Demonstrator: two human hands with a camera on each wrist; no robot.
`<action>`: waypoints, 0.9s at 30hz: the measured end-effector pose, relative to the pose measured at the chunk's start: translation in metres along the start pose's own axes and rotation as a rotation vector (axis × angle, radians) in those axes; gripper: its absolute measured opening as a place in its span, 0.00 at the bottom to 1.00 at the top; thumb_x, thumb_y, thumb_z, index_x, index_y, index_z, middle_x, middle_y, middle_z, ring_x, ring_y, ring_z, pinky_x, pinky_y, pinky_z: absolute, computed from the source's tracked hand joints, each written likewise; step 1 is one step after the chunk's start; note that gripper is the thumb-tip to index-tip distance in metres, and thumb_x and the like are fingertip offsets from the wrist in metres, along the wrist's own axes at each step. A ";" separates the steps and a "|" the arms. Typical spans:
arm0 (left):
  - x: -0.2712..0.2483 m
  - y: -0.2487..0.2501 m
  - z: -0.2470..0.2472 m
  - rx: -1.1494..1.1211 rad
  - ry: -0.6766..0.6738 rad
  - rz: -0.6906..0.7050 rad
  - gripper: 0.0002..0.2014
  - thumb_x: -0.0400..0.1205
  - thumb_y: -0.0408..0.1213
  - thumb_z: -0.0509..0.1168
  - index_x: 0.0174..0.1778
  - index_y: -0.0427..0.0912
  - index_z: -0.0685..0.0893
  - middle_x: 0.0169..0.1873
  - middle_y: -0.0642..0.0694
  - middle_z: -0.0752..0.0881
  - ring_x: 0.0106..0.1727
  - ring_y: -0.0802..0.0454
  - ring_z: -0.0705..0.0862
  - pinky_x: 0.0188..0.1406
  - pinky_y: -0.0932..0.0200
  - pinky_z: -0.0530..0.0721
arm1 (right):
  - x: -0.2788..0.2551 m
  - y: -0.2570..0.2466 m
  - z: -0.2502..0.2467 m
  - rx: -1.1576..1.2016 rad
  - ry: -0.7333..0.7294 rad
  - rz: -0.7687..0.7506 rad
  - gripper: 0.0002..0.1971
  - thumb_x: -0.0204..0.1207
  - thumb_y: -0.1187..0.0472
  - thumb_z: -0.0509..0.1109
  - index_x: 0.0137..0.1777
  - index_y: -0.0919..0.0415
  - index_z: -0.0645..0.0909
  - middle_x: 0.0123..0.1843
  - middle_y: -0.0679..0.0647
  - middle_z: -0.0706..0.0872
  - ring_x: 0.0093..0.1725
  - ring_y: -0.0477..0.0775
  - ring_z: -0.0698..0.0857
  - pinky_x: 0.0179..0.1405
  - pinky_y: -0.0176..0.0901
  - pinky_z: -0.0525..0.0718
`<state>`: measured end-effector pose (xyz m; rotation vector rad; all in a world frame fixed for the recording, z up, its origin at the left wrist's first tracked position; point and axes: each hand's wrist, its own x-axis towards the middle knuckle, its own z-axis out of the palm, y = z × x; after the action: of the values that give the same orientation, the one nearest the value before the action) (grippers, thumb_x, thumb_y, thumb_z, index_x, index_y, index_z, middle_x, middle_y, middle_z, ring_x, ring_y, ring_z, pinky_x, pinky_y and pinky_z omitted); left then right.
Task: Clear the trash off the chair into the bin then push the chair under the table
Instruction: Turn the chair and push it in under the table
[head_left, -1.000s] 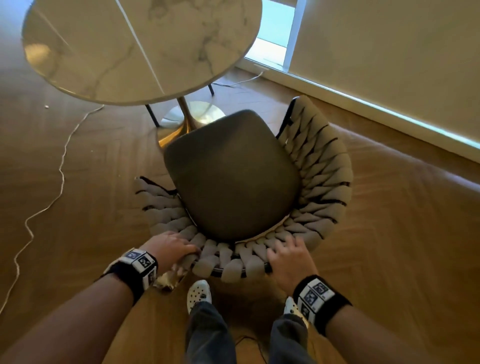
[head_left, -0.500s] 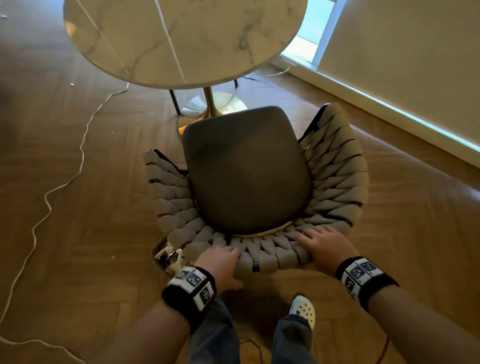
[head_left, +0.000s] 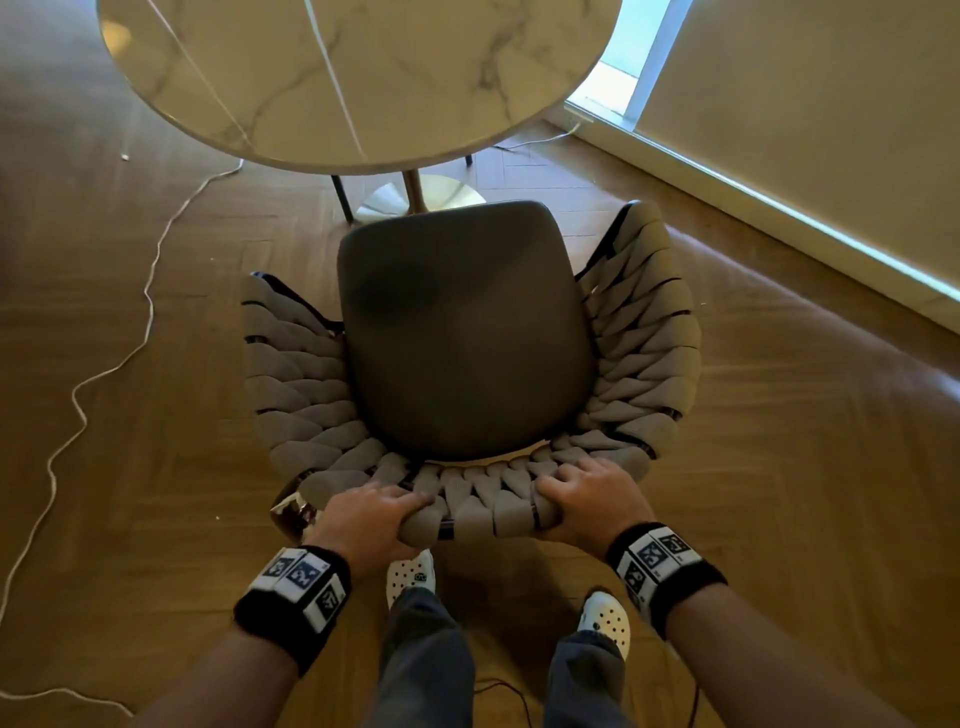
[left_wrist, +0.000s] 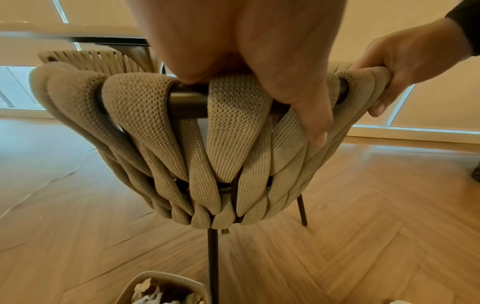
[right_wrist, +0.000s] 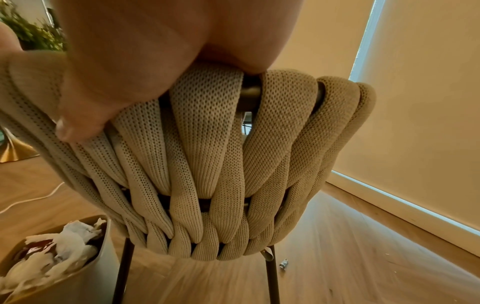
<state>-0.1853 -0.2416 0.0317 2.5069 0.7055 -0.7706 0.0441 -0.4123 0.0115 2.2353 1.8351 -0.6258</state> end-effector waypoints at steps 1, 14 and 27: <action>0.003 -0.006 -0.005 0.002 -0.004 -0.001 0.30 0.81 0.59 0.64 0.80 0.62 0.66 0.71 0.55 0.79 0.69 0.53 0.76 0.68 0.53 0.76 | 0.007 -0.002 -0.003 -0.003 0.009 0.002 0.25 0.66 0.29 0.64 0.52 0.47 0.83 0.44 0.51 0.90 0.45 0.56 0.88 0.50 0.54 0.86; 0.050 -0.068 -0.048 0.099 -0.001 0.042 0.28 0.79 0.62 0.63 0.77 0.66 0.69 0.65 0.56 0.82 0.62 0.54 0.79 0.58 0.54 0.80 | 0.081 -0.010 -0.041 -0.029 0.021 0.020 0.30 0.66 0.27 0.65 0.58 0.48 0.83 0.48 0.52 0.91 0.51 0.59 0.88 0.56 0.56 0.84; 0.069 -0.093 -0.067 0.112 -0.007 0.072 0.27 0.80 0.61 0.63 0.76 0.66 0.69 0.62 0.56 0.83 0.59 0.55 0.81 0.55 0.55 0.82 | 0.111 -0.013 -0.051 -0.035 0.059 0.034 0.32 0.66 0.26 0.65 0.64 0.46 0.81 0.52 0.52 0.90 0.53 0.59 0.87 0.57 0.56 0.82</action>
<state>-0.1632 -0.1102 0.0182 2.6127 0.5816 -0.8131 0.0581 -0.2898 0.0114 2.2811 1.8161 -0.5228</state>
